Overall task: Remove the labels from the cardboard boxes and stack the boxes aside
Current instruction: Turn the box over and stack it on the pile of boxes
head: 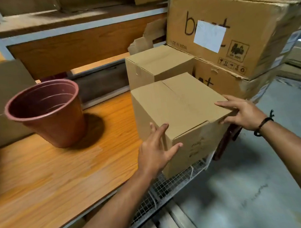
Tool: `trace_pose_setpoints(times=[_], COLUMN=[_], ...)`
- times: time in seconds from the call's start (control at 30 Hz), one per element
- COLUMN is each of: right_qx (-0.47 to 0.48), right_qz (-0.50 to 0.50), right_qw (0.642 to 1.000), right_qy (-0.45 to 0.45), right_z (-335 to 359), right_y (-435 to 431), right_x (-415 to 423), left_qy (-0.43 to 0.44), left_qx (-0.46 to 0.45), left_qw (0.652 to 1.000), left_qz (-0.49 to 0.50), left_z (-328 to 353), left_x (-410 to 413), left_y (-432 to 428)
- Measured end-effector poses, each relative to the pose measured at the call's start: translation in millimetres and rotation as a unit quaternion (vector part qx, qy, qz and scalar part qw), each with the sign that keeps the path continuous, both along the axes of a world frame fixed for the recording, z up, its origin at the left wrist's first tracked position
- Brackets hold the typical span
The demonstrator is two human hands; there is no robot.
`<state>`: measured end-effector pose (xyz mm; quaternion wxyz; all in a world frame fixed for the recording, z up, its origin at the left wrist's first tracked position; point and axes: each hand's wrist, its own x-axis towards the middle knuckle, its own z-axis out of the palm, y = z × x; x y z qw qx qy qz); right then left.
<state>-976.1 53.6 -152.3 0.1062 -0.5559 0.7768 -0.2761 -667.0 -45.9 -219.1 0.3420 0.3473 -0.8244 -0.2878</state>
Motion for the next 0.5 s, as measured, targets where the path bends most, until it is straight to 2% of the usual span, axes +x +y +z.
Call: trace_pose_setpoints(times=[0.23,0.5], right_qx=[0.04,0.037], right_qz=[0.005,0.062], right_qw=[0.994,0.982], right_qy=[0.097,0.172], right_z=[7,6], right_y=[-16,-54], right_x=[-85,-121], left_qy=[0.006,0.007], left_qx=[0.049,0.053], left_qw=[0.999,0.998], left_qz=[0.01,0.036], left_z=[8,14], left_x=[-92,-141], left_y=[-2,-21])
